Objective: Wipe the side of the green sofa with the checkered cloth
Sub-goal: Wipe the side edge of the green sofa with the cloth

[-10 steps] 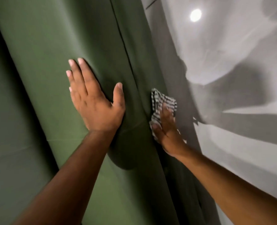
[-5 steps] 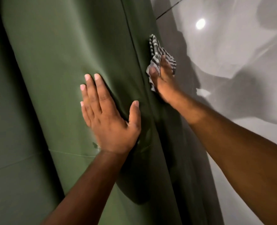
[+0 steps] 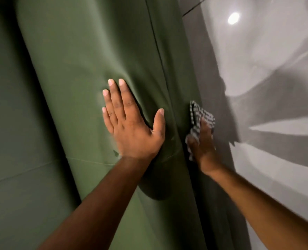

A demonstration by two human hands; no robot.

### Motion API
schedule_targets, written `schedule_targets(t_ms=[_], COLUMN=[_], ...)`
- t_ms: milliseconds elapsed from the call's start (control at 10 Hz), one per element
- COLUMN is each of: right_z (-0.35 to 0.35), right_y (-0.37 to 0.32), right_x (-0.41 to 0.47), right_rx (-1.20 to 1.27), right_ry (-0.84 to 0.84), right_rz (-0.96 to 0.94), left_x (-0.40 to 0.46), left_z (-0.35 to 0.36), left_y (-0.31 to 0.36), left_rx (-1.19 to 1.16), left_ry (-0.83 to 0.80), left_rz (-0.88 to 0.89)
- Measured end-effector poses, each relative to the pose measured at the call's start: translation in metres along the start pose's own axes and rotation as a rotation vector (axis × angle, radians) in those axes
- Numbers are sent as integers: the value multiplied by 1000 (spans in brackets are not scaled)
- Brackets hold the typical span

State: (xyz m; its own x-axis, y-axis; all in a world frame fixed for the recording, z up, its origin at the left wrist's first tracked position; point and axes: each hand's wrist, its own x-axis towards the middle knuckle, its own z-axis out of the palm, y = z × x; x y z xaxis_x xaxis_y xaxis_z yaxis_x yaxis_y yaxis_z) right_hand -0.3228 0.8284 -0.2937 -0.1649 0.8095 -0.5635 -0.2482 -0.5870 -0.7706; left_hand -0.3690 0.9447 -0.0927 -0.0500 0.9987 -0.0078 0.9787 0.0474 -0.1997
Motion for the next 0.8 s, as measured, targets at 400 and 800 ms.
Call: schedule_targets(t_ms=[400,800], right_z=[6,-2], right_y=[11,82], right_x=[-62,-180], right_rx=[-69,-214], right_ry=[26,-31], right_rz=[-77,-25], left_x=[-20,-263], left_z=[-16,-25], left_y=[-5,-38], left_rx=[-85,-71], left_ry=[-62,-148], left_rz=[65,196])
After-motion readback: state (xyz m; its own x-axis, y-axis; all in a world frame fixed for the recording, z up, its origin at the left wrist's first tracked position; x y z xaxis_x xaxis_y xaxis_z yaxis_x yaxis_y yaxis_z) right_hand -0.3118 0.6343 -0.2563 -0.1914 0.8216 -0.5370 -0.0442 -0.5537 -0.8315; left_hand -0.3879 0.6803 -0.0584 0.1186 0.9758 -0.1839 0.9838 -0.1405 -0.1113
